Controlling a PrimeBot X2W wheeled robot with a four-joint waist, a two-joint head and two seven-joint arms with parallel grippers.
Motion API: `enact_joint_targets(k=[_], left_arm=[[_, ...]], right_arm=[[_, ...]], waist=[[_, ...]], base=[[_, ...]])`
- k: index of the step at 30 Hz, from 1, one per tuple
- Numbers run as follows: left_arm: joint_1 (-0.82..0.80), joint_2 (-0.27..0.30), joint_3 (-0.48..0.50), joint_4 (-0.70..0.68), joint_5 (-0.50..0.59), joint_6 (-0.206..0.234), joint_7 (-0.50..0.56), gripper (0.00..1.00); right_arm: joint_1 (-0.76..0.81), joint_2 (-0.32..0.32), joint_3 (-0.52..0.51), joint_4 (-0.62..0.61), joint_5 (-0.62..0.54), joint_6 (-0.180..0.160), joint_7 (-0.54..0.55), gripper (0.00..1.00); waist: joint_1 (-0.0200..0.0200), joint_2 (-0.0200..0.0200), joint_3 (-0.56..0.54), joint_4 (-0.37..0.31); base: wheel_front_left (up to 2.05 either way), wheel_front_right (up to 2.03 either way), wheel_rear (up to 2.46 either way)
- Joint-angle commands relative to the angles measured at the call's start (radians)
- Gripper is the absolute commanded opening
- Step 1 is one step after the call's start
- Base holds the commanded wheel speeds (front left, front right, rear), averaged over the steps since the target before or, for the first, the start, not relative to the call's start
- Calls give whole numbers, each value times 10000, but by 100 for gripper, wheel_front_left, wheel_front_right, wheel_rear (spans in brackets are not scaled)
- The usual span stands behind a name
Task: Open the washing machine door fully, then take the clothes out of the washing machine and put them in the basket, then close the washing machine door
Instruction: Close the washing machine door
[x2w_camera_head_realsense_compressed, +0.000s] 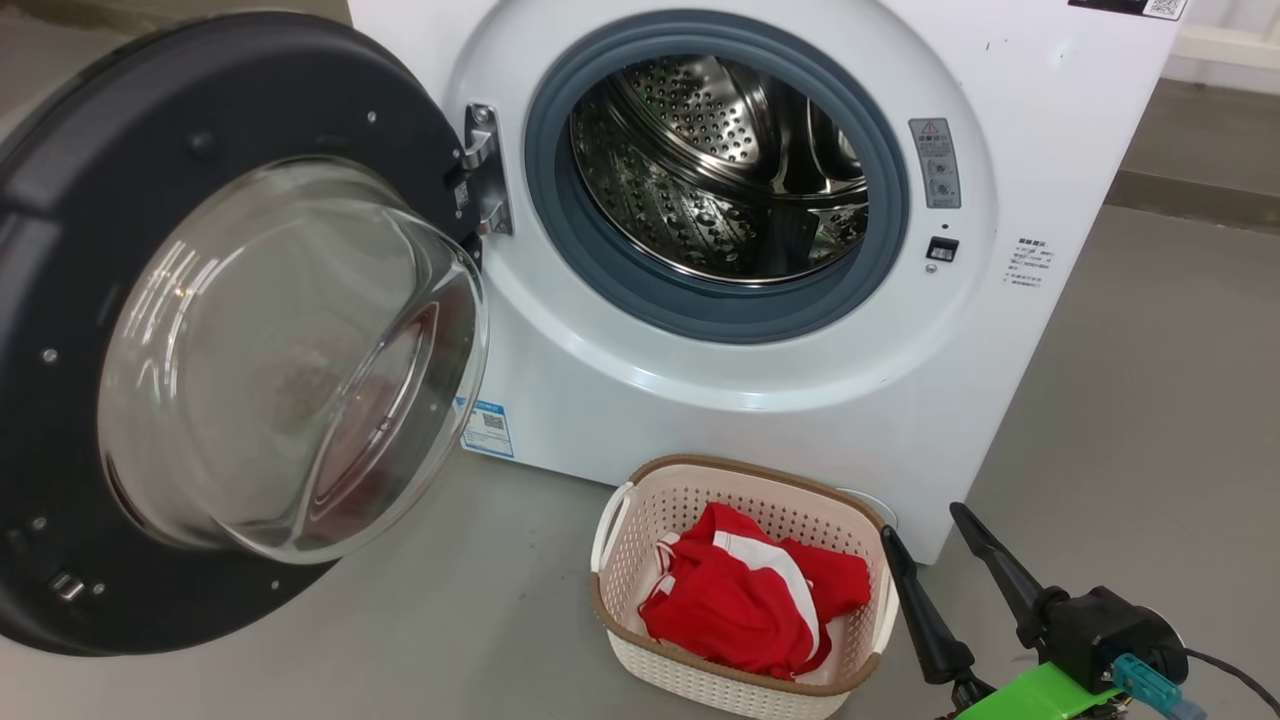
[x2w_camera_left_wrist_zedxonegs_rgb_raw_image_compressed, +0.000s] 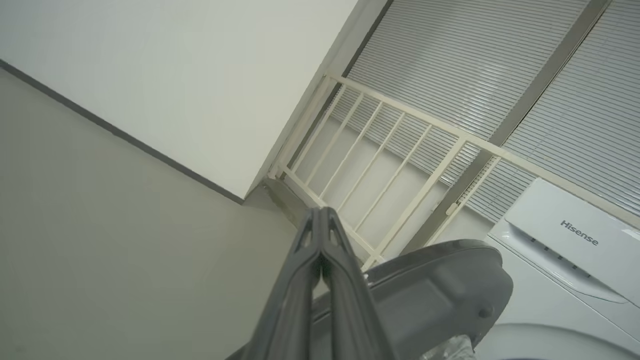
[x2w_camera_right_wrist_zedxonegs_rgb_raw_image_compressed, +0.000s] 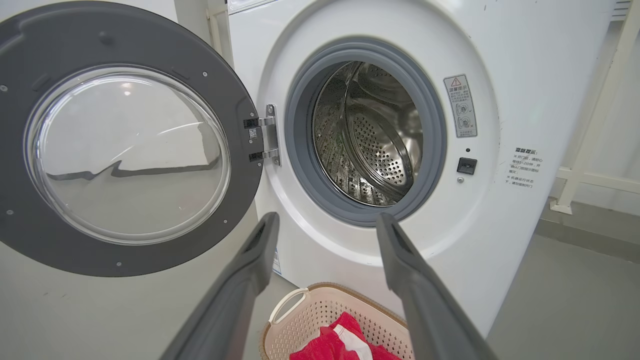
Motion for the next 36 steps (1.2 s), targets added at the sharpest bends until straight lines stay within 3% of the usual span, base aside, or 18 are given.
enact_joint_targets(k=[1, 7, 17, 23, 27, 30, 36], left_arm=[[-545, 503, 339, 45, -167, -56, 125, 0], [-1495, 834, 782, 1904, -1075, 3, 1197, 0], [-1901, 888, 1349, 3313, -2667, -341, 3471, 0], [-1853, 884, 1196, 3470, -2935, -539, 4388, 0], [-1632, 833, 1087, 3309, -3336, -993, 5411, 0], [-1479, 768, 1192, 3152, -3590, -1087, 5734, 0], [-1311, 219, 1746, 2636, -4556, -1184, 6294, 0]], right_arm=[[-238, -119, 179, -221, -34, 48, -63, 100], [-288, -141, 268, -178, 0, 48, -63, 100], [-189, -186, 276, -182, 10, 48, -63, 100], [-252, -186, 332, -195, 20, 48, -63, 100], [-225, -177, 265, -220, 25, 48, -63, 100], [-207, -143, 243, -222, 20, 48, -63, 100], [-218, -68, 157, -236, 33, 48, -63, 100]], waist=[[-1, -1, 9, -12], [-1, -1, -15, -122], [-1, -1, -32, -231], [-1, -1, 25, -260], [-1, -1, 90, -264], [-1, -1, 110, -273], [-1, -1, 120, -237]], base=[[0, 0, 0], [0, 0, 0], [0, 0, 0], [0, 0, 0], [0, 0, 0], [0, 0, 0], [0, 0, 0]])
